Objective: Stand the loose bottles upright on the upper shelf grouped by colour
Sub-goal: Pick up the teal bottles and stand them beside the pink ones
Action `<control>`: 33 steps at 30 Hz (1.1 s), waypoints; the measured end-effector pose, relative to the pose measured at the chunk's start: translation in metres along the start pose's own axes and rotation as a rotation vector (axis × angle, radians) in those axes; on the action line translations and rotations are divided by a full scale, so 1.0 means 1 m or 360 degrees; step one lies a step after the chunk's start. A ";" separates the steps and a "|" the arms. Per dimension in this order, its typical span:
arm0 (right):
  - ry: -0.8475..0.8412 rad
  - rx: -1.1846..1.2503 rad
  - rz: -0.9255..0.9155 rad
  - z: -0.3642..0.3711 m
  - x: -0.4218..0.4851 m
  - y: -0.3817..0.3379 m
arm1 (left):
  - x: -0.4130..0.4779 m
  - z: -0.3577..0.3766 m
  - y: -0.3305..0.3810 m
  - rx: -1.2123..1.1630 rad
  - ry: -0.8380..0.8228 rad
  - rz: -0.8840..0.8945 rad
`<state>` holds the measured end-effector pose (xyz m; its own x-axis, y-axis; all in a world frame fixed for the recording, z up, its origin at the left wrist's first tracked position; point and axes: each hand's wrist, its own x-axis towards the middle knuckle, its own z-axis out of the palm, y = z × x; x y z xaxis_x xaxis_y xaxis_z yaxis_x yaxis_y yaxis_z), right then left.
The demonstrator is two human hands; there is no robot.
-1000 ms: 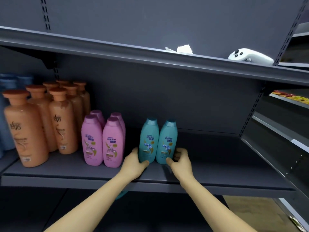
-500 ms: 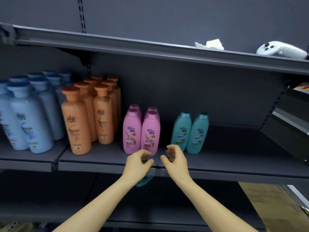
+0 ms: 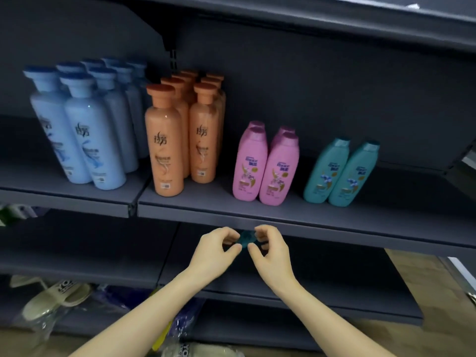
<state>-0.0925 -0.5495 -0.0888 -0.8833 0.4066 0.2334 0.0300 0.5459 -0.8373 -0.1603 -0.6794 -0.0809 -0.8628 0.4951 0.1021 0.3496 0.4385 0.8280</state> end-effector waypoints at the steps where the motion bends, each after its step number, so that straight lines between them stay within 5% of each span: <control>1: -0.0012 -0.0021 0.0006 0.005 -0.005 0.003 | -0.004 0.000 -0.006 0.0006 0.0001 -0.0004; 10: 0.0642 0.0161 -0.0094 -0.013 0.028 -0.021 | 0.019 -0.017 0.012 -0.0169 0.0330 0.0240; 15: 0.0395 0.0181 0.0267 -0.035 0.084 -0.021 | 0.063 -0.018 0.035 -0.0264 0.0183 0.0081; 20: 0.0165 0.0364 0.0254 -0.041 0.101 -0.021 | 0.104 -0.014 0.043 -0.0387 0.0059 -0.0074; 33: 0.0171 0.0371 0.0275 -0.037 0.104 -0.019 | 0.113 -0.010 0.051 -0.0615 0.0009 -0.0045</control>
<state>-0.1677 -0.4906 -0.0299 -0.8195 0.5608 0.1181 0.0565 0.2842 -0.9571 -0.2440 -0.6086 -0.0217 -0.8726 0.4820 0.0783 0.1629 0.1362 0.9772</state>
